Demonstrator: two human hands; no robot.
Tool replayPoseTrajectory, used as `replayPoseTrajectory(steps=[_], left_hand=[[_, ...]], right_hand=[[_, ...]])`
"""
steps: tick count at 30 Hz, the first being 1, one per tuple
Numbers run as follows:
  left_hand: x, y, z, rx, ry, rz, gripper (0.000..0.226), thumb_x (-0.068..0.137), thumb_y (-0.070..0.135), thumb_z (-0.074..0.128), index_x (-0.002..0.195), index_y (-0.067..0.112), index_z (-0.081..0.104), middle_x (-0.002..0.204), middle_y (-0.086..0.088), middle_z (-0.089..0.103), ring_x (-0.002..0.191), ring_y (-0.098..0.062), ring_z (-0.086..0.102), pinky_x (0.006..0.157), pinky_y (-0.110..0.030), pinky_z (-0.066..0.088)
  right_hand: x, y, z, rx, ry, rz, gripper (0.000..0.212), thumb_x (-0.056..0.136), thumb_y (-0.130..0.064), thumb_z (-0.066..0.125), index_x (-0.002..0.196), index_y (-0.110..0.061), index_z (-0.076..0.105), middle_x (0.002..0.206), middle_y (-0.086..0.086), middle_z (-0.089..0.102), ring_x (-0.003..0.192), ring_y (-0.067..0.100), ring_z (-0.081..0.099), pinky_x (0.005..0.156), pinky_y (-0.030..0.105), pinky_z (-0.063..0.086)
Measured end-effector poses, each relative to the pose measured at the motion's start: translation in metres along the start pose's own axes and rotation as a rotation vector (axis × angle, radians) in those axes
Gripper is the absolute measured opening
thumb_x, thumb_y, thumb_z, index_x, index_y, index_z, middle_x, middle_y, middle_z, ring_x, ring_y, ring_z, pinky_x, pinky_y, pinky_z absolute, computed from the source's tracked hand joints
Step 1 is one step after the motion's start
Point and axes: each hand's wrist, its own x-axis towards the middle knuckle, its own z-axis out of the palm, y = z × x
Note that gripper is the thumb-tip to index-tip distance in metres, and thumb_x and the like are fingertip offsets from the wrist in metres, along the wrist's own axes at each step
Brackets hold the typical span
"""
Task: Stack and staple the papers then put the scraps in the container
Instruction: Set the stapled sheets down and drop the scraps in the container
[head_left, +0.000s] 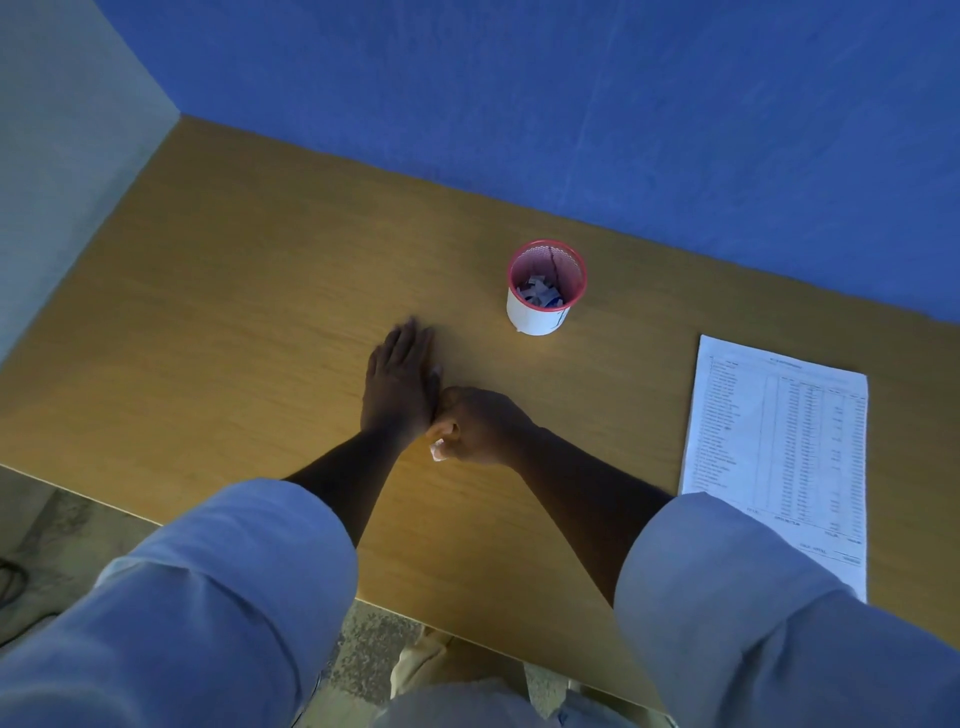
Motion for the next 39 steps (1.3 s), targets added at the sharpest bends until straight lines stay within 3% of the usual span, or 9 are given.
replayPoseTrajectory(steps=[9,15,19,23,29,33,39], left_hand=[[-0.003,0.007,0.007,-0.043,0.029,-0.022,0.055,0.106,0.03,0.036,0.157,0.016,0.024,0.166,-0.009,0.015,0.154,-0.026,0.007,0.125,-0.044,0.007],[-0.003,0.011,0.015,-0.021,0.029,-0.059,0.055,0.106,0.03,0.029,0.159,0.016,0.018,0.167,-0.01,0.009,0.154,-0.027,0.003,0.124,-0.047,0.005],[-0.004,0.011,0.015,-0.009,0.009,-0.055,0.056,0.107,0.031,0.026,0.159,0.018,0.011,0.168,-0.009,0.004,0.154,-0.026,-0.003,0.125,-0.047,0.0],[-0.005,0.015,0.014,0.005,-0.026,-0.076,0.058,0.107,0.035,0.023,0.159,0.017,0.005,0.167,-0.008,-0.004,0.154,-0.026,-0.009,0.124,-0.046,-0.004],[-0.005,0.02,0.021,0.04,-0.026,-0.097,0.062,0.106,0.04,0.021,0.159,0.015,0.0,0.167,-0.011,-0.006,0.154,-0.028,-0.011,0.123,-0.048,-0.007],[-0.005,0.022,0.021,0.051,-0.029,-0.105,0.063,0.106,0.04,0.02,0.159,0.014,-0.001,0.167,-0.012,-0.007,0.153,-0.028,-0.011,0.123,-0.051,-0.006],[-0.005,0.025,0.022,0.08,-0.041,-0.126,0.064,0.105,0.041,0.018,0.159,0.013,-0.003,0.167,-0.012,-0.007,0.153,-0.029,-0.01,0.122,-0.051,-0.007]], right_hand=[[-0.002,0.02,-0.009,-0.021,0.101,0.068,0.012,0.084,-0.024,0.072,0.092,-0.016,0.074,0.103,0.0,0.062,0.086,0.02,0.064,0.073,0.035,0.055],[-0.008,0.033,-0.009,-0.076,0.157,0.057,0.018,0.084,-0.019,0.073,0.101,-0.019,0.07,0.106,0.001,0.058,0.085,0.021,0.062,0.071,0.032,0.054],[-0.01,0.035,-0.009,-0.089,0.139,0.072,0.01,0.083,-0.014,0.071,0.091,-0.018,0.067,0.104,0.0,0.056,0.08,0.021,0.061,0.067,0.035,0.054],[-0.012,0.037,-0.011,-0.049,0.191,0.083,0.009,0.086,-0.012,0.069,0.094,-0.013,0.064,0.104,0.003,0.058,0.079,0.019,0.061,0.068,0.033,0.056],[-0.012,0.044,-0.022,0.035,0.456,0.034,0.006,0.09,-0.012,0.061,0.095,-0.009,0.058,0.096,0.006,0.059,0.074,0.024,0.058,0.062,0.042,0.053],[-0.011,0.042,-0.039,0.03,0.695,-0.038,0.008,0.093,-0.015,0.058,0.093,-0.007,0.061,0.095,0.006,0.059,0.074,0.021,0.057,0.054,0.036,0.049],[-0.002,0.044,-0.07,-0.006,0.971,0.03,0.011,0.093,-0.018,0.06,0.096,-0.01,0.067,0.102,0.007,0.064,0.087,0.022,0.062,0.059,0.034,0.054]])
